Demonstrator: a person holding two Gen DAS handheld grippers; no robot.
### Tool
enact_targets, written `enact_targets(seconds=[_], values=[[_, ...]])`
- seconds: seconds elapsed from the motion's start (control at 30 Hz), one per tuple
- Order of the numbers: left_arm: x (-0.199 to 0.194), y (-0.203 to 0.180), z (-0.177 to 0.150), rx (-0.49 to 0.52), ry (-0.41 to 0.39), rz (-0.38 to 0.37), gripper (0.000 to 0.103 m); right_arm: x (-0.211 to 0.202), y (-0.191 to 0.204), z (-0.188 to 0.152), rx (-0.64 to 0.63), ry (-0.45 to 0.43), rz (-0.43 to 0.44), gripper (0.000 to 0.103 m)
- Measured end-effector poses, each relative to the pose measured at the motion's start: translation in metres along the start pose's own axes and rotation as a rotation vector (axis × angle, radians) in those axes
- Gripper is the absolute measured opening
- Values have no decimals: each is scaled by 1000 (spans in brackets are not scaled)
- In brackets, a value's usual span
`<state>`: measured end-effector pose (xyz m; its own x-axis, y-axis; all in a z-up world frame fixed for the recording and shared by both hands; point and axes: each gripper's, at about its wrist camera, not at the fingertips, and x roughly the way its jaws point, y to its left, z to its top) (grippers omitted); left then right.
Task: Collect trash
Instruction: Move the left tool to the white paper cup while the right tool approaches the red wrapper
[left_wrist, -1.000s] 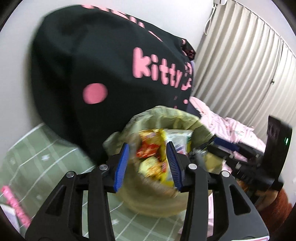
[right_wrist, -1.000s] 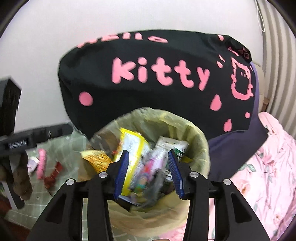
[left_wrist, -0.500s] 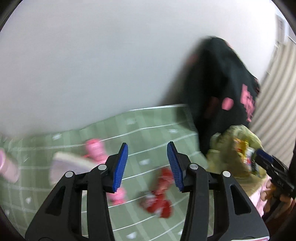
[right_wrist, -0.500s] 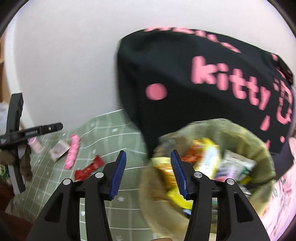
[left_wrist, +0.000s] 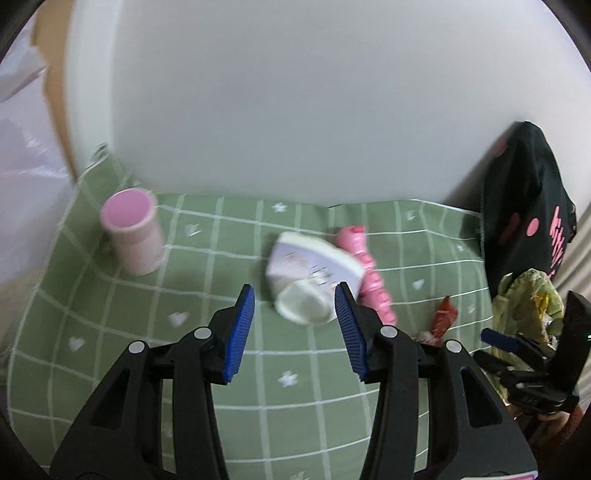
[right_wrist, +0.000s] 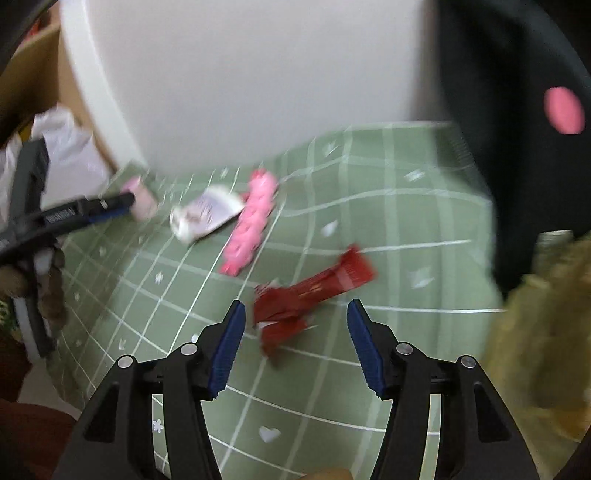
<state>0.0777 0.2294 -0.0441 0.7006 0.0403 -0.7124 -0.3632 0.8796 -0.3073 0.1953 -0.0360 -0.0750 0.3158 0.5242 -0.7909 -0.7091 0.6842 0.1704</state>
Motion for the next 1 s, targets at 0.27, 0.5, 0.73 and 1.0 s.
enact_targets(seconds=[0.27, 0.5, 0.73, 1.0], values=[[0, 22, -9, -31, 31, 22, 47, 42, 16, 0, -37, 85, 21, 54], [24, 16, -3, -55, 69, -43, 52, 53, 14, -8, -82, 126, -30, 54], [63, 5, 6, -100, 120, -71, 55, 52, 4, -10, -61, 139, -16, 54], [70, 6, 5, -99, 128, -57, 55, 53, 17, -15, -161, 184, -89, 54]])
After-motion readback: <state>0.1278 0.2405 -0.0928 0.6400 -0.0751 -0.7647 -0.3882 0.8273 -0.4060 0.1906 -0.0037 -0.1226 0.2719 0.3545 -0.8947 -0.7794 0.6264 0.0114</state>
